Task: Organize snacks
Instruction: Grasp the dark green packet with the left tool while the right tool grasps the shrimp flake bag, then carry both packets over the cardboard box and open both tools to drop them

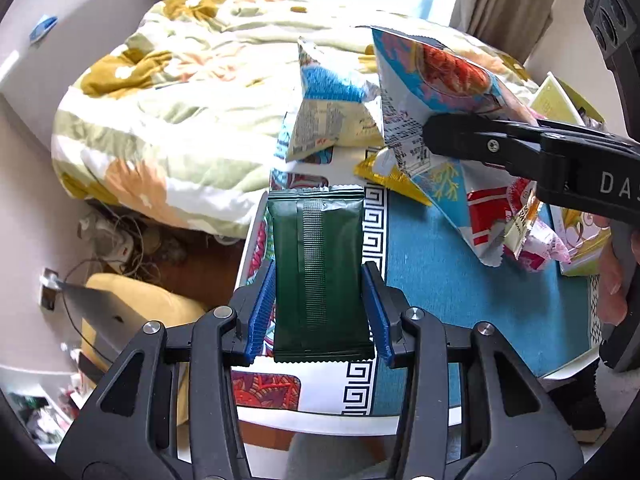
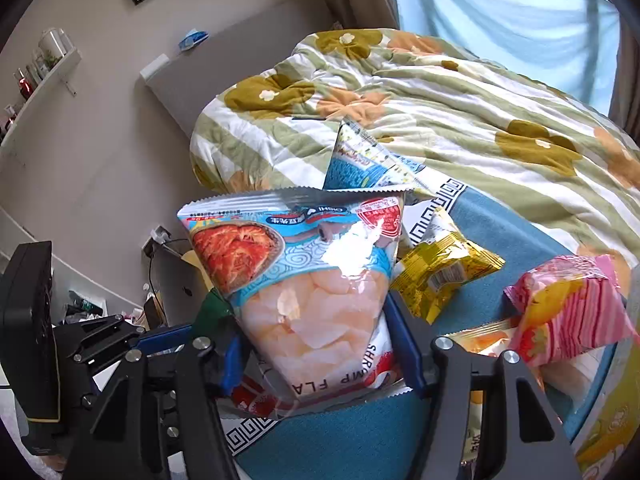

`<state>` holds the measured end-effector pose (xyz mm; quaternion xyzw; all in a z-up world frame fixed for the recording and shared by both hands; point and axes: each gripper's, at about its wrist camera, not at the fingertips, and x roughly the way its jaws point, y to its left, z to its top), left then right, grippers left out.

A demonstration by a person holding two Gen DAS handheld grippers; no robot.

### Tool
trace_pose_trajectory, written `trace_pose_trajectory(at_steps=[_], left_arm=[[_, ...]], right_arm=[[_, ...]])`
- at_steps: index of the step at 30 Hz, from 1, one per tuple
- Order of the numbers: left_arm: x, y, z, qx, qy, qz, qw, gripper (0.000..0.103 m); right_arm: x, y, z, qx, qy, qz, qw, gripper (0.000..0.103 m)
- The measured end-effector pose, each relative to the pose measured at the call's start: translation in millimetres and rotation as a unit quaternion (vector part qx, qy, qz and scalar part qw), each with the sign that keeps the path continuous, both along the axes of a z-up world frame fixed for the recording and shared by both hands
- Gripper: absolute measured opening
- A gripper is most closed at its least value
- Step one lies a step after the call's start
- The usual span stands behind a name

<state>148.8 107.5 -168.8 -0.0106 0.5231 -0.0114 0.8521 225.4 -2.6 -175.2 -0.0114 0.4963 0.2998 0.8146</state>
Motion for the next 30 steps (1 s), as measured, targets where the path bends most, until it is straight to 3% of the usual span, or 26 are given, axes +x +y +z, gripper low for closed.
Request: trace_pose_trajectory(at_steps=[5,11,22,30], left_arm=[[12,-13,41,0.007,-0.039,-0.054,0.9977,0.039],[32,-55,82,-0.017,-0.078,-0.121,0.9895,0.039],[61,-200,134,-0.058,-0.126,-0.199,0.9701,0.039],[95,-324,129,-0.080,-0.101,-0.225,0.9658,0.039]], right_arm=[[-18,-29,38,0.011,-0.029,-0.069,0.997,0.058],[-38,-79,75,0.012,-0.056,-0.158,0.986,0.058],[-73,-218,117,-0.007,-0.091,-0.281,0.955,0.058],[-80,-334,138,-0.016,-0.100,-0.330,0.938,0.058]])
